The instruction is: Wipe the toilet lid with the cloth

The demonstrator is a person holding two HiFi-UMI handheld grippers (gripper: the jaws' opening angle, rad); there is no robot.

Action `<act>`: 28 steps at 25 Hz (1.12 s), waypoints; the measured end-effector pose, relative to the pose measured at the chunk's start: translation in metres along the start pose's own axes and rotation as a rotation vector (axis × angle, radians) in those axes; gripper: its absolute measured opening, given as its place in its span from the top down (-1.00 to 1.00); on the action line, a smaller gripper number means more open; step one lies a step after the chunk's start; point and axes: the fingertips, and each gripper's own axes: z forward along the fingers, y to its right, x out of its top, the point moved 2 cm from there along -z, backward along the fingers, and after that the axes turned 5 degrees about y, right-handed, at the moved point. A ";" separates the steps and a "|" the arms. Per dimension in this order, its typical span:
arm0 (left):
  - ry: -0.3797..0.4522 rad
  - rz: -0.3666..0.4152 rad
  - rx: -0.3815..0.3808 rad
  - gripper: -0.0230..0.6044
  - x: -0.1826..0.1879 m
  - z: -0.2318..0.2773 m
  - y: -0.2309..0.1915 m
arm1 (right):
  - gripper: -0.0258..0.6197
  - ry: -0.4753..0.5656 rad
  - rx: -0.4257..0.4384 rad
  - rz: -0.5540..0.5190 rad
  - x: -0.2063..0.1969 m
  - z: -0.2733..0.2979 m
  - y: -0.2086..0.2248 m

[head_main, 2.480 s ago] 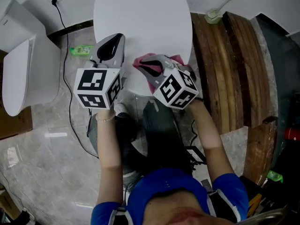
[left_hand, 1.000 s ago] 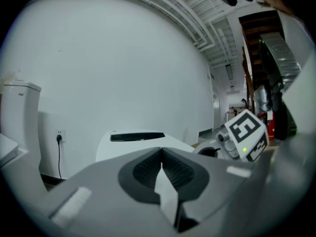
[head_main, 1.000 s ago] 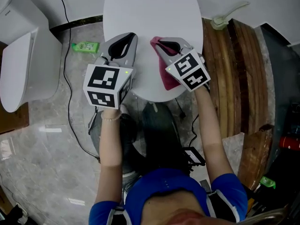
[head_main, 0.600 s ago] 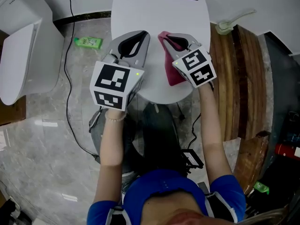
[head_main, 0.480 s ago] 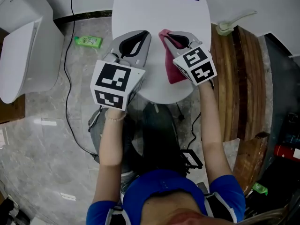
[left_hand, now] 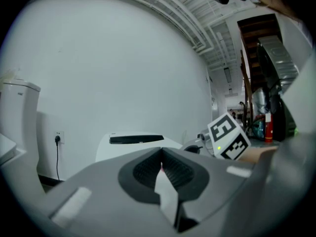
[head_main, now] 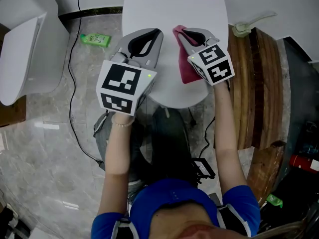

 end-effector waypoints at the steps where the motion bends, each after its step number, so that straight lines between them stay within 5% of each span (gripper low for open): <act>1: -0.001 -0.003 -0.003 0.92 -0.001 0.001 -0.001 | 0.87 0.000 0.000 0.000 0.000 0.000 -0.001; 16: -0.024 -0.106 -0.054 0.92 -0.021 0.055 -0.037 | 0.87 0.001 0.002 -0.002 0.000 0.006 0.003; 20: -0.085 -0.061 -0.055 0.92 -0.024 0.054 -0.024 | 0.87 -0.006 0.007 -0.020 0.000 0.008 0.006; 24: -0.167 -0.072 0.019 0.92 -0.025 0.057 -0.023 | 0.87 -0.002 -0.009 -0.035 0.002 0.010 0.007; 28: -0.173 -0.026 0.138 0.92 0.015 0.041 -0.026 | 0.88 0.043 -0.021 0.002 0.007 0.003 0.009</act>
